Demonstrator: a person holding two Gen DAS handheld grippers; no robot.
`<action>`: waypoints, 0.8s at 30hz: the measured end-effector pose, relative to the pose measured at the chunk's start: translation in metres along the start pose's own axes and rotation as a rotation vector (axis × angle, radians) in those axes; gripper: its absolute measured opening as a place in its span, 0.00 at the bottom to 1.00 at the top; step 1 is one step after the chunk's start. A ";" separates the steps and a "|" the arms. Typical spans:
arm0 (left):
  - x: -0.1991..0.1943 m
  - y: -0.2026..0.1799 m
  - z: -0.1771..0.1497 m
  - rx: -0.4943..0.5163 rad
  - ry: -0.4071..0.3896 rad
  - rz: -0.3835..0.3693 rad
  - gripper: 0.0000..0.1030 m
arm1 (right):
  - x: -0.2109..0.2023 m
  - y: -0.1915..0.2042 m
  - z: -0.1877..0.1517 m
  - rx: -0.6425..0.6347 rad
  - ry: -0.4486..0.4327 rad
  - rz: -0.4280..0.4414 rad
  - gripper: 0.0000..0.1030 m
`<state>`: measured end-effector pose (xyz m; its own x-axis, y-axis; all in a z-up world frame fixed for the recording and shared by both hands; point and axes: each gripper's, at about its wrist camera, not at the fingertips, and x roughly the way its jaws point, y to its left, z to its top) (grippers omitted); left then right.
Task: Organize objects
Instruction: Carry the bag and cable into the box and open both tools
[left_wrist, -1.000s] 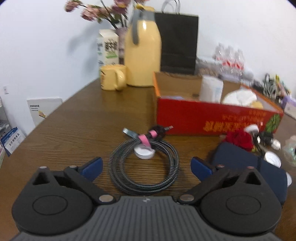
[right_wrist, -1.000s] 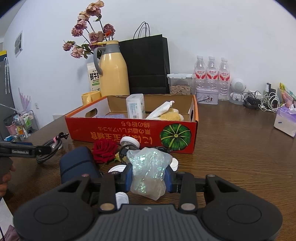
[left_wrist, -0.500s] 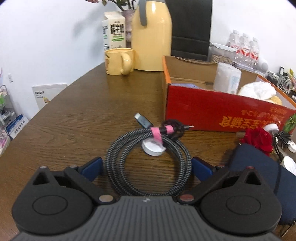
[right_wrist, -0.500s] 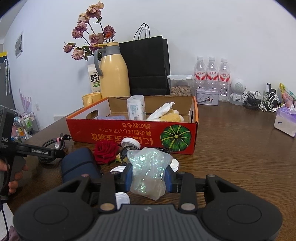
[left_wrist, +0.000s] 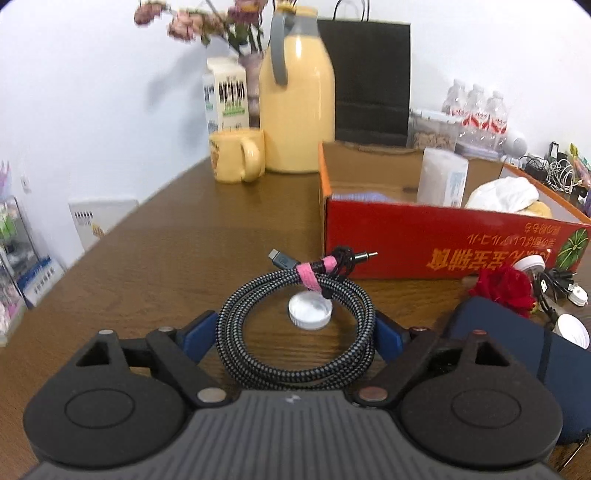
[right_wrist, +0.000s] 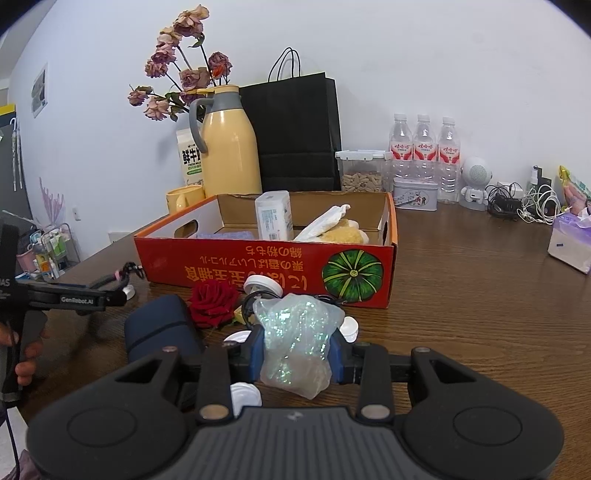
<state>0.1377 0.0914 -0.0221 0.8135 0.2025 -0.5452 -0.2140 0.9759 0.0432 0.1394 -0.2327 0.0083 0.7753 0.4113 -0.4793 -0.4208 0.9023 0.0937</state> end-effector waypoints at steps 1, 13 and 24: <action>-0.003 -0.001 0.000 0.004 -0.013 0.003 0.84 | 0.000 0.000 0.000 0.000 0.000 0.000 0.33; -0.036 -0.028 0.035 0.036 -0.164 -0.064 0.85 | -0.003 0.008 0.025 -0.052 -0.068 0.018 0.33; -0.003 -0.077 0.085 0.033 -0.210 -0.134 0.85 | 0.044 0.022 0.090 -0.095 -0.151 0.019 0.33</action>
<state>0.1978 0.0229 0.0467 0.9288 0.0805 -0.3617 -0.0818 0.9966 0.0119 0.2062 -0.1834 0.0677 0.8259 0.4490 -0.3410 -0.4729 0.8810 0.0147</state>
